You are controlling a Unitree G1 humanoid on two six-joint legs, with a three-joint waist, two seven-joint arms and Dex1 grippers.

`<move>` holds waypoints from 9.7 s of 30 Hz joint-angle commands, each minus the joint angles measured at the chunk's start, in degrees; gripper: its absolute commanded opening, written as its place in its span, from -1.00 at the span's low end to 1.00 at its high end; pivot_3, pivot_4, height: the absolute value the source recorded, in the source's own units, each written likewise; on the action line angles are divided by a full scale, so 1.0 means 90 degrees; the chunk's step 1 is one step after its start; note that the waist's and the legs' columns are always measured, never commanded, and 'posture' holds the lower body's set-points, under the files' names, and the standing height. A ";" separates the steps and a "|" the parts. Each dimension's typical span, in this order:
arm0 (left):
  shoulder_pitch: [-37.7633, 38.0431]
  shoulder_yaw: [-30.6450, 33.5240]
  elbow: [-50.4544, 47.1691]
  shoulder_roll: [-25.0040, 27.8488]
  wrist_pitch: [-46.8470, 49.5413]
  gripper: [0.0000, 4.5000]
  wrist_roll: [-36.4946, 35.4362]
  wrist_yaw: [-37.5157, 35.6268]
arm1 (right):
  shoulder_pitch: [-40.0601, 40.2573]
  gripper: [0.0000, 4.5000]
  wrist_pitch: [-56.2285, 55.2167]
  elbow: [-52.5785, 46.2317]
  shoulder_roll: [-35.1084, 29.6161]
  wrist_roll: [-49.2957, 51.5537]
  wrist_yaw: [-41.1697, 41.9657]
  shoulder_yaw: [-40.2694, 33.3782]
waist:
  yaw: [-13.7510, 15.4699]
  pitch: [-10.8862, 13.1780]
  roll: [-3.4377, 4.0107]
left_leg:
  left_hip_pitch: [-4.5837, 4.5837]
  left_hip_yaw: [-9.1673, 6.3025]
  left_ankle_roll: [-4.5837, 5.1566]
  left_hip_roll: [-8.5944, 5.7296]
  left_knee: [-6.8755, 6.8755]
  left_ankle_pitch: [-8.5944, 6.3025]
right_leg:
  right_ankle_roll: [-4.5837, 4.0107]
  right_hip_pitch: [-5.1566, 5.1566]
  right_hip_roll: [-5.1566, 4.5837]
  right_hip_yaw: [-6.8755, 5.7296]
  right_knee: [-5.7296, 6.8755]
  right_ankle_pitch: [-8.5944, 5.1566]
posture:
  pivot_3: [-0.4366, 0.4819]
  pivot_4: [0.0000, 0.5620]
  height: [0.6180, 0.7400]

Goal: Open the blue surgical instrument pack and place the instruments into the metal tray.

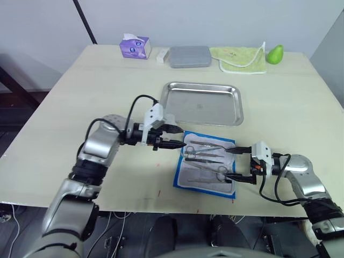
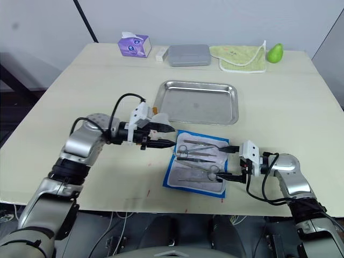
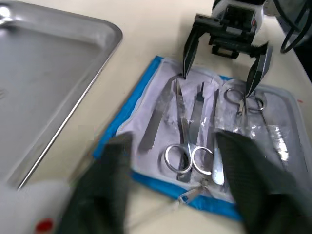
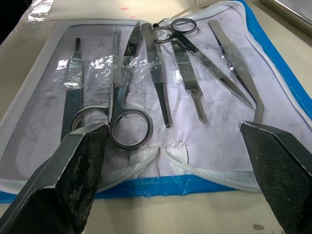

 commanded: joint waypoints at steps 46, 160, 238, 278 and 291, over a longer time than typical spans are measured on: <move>-0.1178 -0.0676 0.2065 -0.1301 -0.1758 -0.17 0.1802 -0.0123 | 0.0385 1.00 0.0420 -0.0354 -0.0043 -0.0272 -0.0429 0.0162 | -0.0019 0.0000 0.0000 | -0.0002 -0.0004 0.0000 -0.0001 0.0000 0.0000 | 0.0000 -0.0001 0.0003 0.0001 0.0000 0.0000 | -0.05 -0.47 1.00; -0.1672 0.2114 -0.2117 -0.1650 0.6157 -0.99 0.1097 0.5016 | 0.0020 1.00 0.0879 0.0108 -0.0183 -0.0780 -0.0417 0.0804 | -0.0130 -0.0026 -0.0031 | 0.0011 -0.0033 -0.0001 -0.0001 -0.0003 0.0000 | -0.0003 0.0006 0.0013 0.0008 0.0007 -0.0001 | -0.05 -0.47 1.00; 0.1713 0.2178 -0.2670 0.0062 0.1190 -0.30 -0.1533 0.1140 | 0.0182 1.00 0.1158 -0.0213 -0.0196 -0.0667 -0.0561 0.0723 | -0.0143 -0.0031 -0.0031 | 0.0012 -0.0036 -0.0009 -0.0017 -0.0011 0.0004 | -0.0002 0.0011 -0.0007 0.0006 0.0001 -0.0002 | -0.05 -0.47 1.00; 0.0267 -0.0169 -0.0740 0.0081 0.0125 0.49 -0.0019 0.0193 | 0.0402 1.00 0.0962 -0.0371 0.0013 -0.0368 -0.0492 0.0459 | -0.0029 -0.0034 -0.0035 | 0.0011 -0.0031 -0.0002 -0.0014 -0.0010 0.0001 | -0.0004 0.0007 0.0008 0.0015 -0.0001 -0.0004 | -0.05 -0.47 1.00; -0.0529 -0.0696 0.0837 -0.0600 -0.0799 -0.05 0.0985 0.0109 | 0.0427 1.00 0.0568 0.0071 0.0203 -0.0352 -0.0450 0.0370 | -0.0064 -0.0035 -0.0036 | 0.0011 -0.0032 -0.0002 -0.0014 -0.0009 0.0001 | -0.0003 0.0008 0.0009 0.0014 0.0000 -0.0003 | -0.05 -0.47 1.00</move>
